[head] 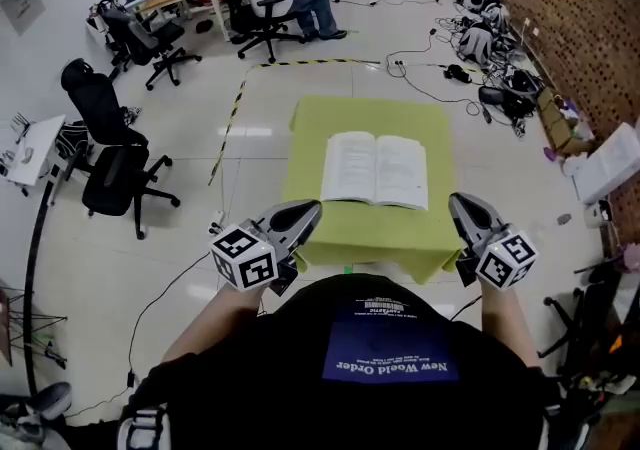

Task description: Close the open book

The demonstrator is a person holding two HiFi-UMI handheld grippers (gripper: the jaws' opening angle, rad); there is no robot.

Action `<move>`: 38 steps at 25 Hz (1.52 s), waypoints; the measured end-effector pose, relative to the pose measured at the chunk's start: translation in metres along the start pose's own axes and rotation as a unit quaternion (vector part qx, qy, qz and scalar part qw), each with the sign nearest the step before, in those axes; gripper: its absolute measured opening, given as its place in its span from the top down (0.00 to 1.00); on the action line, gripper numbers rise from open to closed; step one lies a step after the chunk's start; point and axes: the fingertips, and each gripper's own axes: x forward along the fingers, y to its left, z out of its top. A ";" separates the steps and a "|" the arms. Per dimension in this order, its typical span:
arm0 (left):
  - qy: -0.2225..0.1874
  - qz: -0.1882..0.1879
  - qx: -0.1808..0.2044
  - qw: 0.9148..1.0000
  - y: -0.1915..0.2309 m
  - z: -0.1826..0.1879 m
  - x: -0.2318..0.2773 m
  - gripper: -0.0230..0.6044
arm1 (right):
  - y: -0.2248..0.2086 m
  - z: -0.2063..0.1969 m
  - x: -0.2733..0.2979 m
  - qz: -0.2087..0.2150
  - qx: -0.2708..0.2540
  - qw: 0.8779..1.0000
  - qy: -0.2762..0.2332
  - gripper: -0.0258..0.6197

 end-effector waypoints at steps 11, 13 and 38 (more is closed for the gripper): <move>0.039 0.060 0.002 0.997 -0.014 -0.003 0.126 0.96 | -0.123 0.018 0.051 0.113 -0.003 0.994 -0.001 0.99; 0.056 0.066 0.005 0.996 -0.012 -0.003 0.133 0.96 | -0.132 0.017 0.057 0.116 0.008 0.993 -0.003 0.99; 0.075 -0.026 0.105 0.991 0.106 0.033 0.157 0.96 | -0.123 0.050 0.113 -0.009 -0.034 0.999 0.000 0.99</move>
